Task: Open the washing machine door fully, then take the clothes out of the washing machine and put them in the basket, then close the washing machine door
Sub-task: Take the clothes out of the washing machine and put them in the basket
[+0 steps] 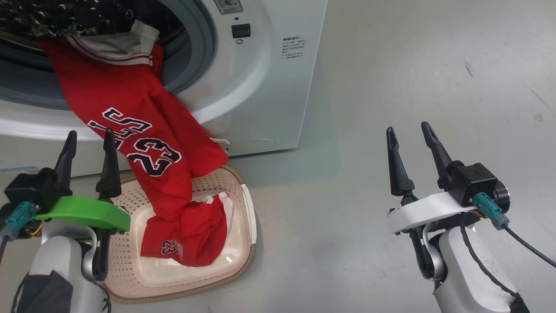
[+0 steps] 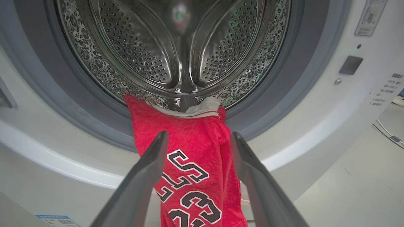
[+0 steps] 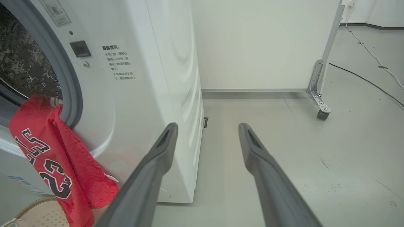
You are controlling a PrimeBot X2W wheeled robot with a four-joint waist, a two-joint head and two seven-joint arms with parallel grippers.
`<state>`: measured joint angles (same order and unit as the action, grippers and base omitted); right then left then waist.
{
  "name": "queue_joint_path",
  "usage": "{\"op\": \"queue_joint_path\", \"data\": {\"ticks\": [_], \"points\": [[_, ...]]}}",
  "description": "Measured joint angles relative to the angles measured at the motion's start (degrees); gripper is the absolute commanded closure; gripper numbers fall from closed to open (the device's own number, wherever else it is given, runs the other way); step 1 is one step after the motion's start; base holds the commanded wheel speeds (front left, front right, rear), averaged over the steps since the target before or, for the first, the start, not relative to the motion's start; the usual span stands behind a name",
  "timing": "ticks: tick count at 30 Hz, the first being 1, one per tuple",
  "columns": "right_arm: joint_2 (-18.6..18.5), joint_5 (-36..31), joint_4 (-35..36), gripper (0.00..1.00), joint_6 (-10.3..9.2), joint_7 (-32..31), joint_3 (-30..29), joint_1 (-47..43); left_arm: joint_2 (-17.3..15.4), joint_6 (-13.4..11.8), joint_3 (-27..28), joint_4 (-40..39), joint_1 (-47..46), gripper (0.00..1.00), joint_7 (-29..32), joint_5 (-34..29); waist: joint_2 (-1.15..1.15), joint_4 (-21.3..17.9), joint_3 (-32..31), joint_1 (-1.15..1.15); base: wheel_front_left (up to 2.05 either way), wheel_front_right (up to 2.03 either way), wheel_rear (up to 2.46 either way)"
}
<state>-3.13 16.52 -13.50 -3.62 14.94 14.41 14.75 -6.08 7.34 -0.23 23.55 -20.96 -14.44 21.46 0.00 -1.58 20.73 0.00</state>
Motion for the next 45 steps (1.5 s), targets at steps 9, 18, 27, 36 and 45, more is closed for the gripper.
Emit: {"op": "queue_joint_path", "data": {"ticks": [9,18,27,36,45], "points": [[-0.03,0.75,-0.02,0.00,0.03,0.00,1.18,-0.04,-0.34,0.00,-2.19,0.19,-0.38,0.00,0.03,-1.56,0.00,-0.64,-0.34,0.00,0.00,0.00,0.00],[-0.04,1.57,0.12,0.00,0.03,0.00,2.49,-0.02,-3.04,0.00,-2.89,-0.13,-8.17,0.00,4.93,-2.97,0.00,-2.54,0.66,0.00,0.00,0.00,0.00],[-0.05,2.25,1.15,0.00,-0.03,0.00,3.25,0.09,-6.10,-0.05,-2.46,1.91,-15.86,0.00,11.91,-3.30,0.00,-4.40,3.25,0.00,0.00,0.00,0.00],[-0.03,4.43,2.29,0.00,-0.57,0.00,4.71,1.59,-8.36,-0.09,-2.36,4.97,-24.02,0.00,19.46,-3.42,0.00,-6.23,6.91,0.00,0.00,0.00,0.00],[-0.04,5.72,3.31,0.00,-1.10,0.00,6.25,2.82,-9.53,-1.36,-1.70,8.87,-30.97,0.00,25.36,-3.33,0.00,-8.53,10.72,0.00,0.00,0.00,0.00]]}}
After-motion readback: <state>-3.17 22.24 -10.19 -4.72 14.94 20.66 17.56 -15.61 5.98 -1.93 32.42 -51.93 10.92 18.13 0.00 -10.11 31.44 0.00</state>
